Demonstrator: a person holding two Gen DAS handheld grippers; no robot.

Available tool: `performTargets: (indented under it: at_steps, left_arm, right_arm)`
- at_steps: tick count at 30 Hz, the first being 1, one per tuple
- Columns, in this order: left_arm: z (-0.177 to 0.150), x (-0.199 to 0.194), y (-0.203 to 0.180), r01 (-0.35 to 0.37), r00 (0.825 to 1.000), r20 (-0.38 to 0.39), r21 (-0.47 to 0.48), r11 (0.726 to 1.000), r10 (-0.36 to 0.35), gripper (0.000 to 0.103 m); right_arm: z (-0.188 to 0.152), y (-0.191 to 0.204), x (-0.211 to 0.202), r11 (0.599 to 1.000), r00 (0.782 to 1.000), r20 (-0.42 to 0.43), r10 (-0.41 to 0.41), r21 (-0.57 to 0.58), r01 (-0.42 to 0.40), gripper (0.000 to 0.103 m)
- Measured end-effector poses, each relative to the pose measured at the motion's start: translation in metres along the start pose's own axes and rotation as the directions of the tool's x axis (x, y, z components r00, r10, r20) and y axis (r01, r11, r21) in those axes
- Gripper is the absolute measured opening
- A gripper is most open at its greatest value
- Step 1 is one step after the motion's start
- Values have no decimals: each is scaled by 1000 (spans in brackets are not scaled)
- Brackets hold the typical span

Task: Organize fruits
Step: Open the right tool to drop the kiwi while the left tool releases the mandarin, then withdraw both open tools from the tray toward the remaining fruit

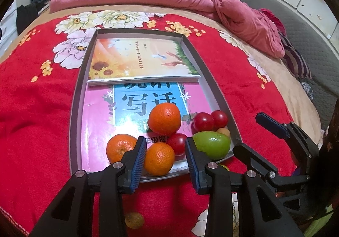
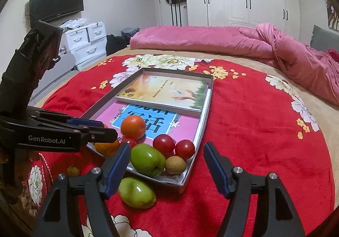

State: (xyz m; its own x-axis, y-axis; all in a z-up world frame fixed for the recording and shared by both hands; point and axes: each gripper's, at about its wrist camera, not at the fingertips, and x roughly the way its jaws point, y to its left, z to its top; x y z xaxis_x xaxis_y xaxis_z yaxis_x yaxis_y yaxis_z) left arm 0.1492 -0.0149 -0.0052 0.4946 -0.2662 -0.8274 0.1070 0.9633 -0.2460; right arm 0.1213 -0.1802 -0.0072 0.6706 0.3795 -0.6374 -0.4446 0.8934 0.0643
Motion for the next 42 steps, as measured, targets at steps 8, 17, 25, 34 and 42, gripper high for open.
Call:
performTargets:
  at_steps: [8,17,25,34,42]
  left_arm:
    - [1,-8,-1,3,1000,23,-1,1000,-3,50]
    - [3,-18,0,10,999,46,-9,1000,-10,60]
    - [4,-24,-2,4,998,57,-8,1000,-3,70]
    - [3,-36,-3,-15,996,84,4,1000,15,77]
    - [0,-44,3,-18,996,88,0,1000,18,77]
  right_arm:
    - [2,0,-6,1000,1000,26,-13,4,13,80]
    - [3,-5,-12,999,998,47,-31,32,30,85]
    - [4,-5,-17,997,997,59,-59,45,56,90]
    - [6,3,-26,997,993,87,-78,33,75,97]
    - [7,6,-35,995,989,109,-101,38,97,98]
